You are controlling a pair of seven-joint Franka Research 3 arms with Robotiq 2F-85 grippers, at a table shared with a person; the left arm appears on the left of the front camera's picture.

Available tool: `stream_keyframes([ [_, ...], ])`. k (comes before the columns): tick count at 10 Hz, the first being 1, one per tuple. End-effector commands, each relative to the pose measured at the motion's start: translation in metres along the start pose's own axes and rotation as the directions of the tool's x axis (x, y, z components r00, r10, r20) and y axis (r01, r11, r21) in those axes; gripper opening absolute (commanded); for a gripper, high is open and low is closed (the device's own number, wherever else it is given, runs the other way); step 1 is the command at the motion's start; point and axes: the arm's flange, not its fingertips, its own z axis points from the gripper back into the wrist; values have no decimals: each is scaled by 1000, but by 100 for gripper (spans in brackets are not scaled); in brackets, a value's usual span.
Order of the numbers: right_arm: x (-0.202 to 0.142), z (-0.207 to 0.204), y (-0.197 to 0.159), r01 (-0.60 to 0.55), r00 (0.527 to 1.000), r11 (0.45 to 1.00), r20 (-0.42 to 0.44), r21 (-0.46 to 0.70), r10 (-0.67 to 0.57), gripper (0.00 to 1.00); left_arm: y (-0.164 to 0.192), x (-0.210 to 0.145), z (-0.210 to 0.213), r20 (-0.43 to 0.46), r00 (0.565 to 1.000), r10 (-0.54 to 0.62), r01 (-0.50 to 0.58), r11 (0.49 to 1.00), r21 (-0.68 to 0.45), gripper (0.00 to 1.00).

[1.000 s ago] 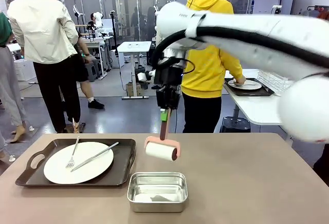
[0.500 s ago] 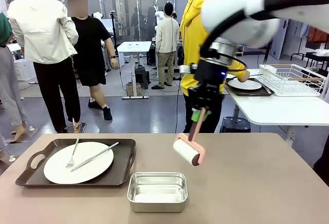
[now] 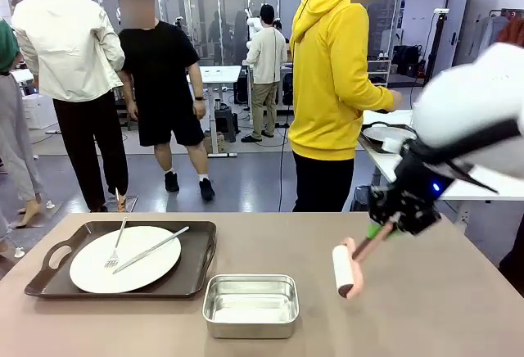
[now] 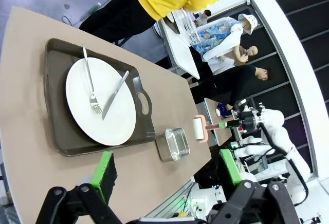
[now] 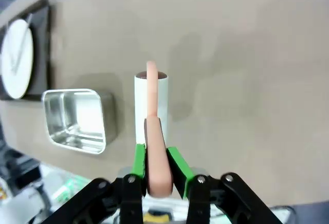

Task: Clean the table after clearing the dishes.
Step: When the left (or right) Handle tray is removed, use the left hand (or right hand) to clean the left (or right) side of the table with the Lint Roller.

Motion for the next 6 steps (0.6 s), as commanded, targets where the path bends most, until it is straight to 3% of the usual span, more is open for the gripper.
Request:
stream_keyframes([
  [1,3,-7,8,61,994,998,84,35,-64,0,-2,-1,3,5,1000,-4,4,1000,-10,100],
  [2,7,-12,10,-12,997,998,81,62,7,0,-2,-1,3,5,1000,-4,4,1000,-10,100],
  [3,-3,-5,-8,29,999,1000,27,9,-29,0,-2,-1,3,5,1000,-4,4,1000,-10,100],
  [6,-3,-5,-8,29,999,1000,27,9,-29,0,-2,-1,3,5,1000,-4,4,1000,-10,100],
])
